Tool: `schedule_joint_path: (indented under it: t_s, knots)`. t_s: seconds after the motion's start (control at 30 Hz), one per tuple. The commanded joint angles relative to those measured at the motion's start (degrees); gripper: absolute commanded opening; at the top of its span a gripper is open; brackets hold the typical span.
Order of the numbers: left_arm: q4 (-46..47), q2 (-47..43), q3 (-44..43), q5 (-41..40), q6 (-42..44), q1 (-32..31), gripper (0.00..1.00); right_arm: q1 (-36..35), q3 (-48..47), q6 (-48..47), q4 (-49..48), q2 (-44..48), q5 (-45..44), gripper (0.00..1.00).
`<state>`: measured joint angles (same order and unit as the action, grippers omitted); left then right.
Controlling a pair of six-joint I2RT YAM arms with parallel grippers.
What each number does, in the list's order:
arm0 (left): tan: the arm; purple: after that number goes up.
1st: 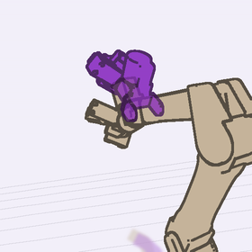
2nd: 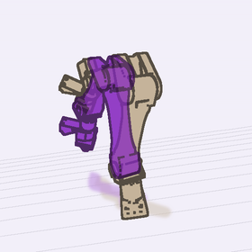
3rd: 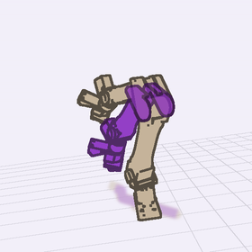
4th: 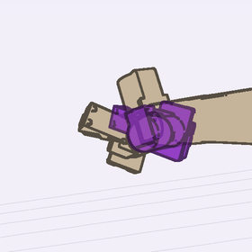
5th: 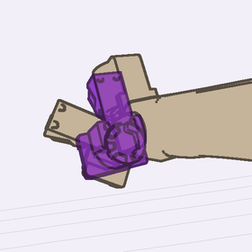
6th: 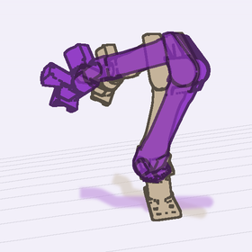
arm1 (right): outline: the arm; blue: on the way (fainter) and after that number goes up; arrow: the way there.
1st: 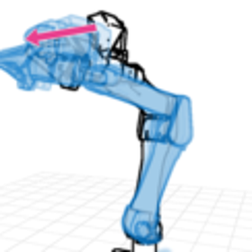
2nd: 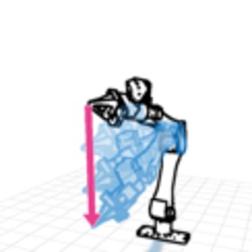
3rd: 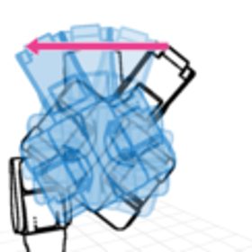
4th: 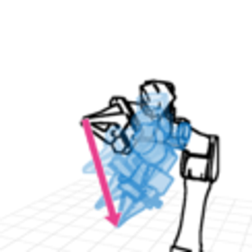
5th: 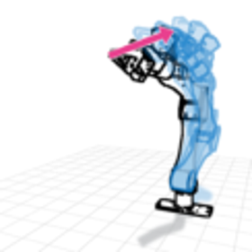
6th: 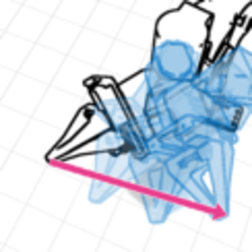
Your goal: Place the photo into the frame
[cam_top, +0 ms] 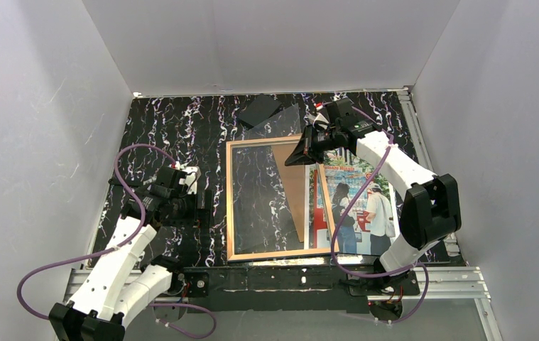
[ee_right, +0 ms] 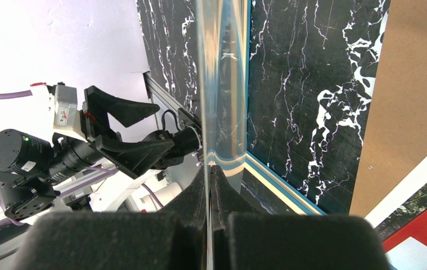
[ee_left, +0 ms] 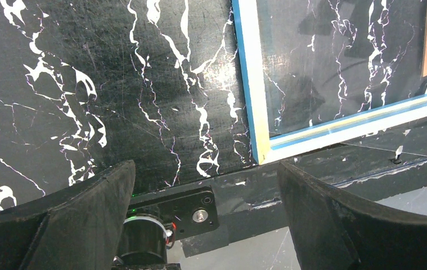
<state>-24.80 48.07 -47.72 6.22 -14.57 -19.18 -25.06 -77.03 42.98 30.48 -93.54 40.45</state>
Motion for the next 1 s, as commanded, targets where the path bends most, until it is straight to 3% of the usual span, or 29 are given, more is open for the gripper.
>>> schedule_joint_path:
  t_s: [0.0, 0.5, 0.97]
  knots:
    - [-5.24, 0.69, 0.46, -0.24, 0.15, 0.37, 0.98, -0.36, -0.44, 2.02, -2.07, 2.40, 1.03, 0.01]
    - [-5.32, 1.01, 0.29, -0.07, 0.20, 0.31, 0.98, -0.34, -1.82, 4.24, -1.32, 1.47, 1.91, 0.01]
    - [-5.35, 1.10, 0.27, 0.01, 0.15, 0.37, 0.98, -0.42, 2.66, 4.01, -1.67, 5.57, -0.37, 0.01]
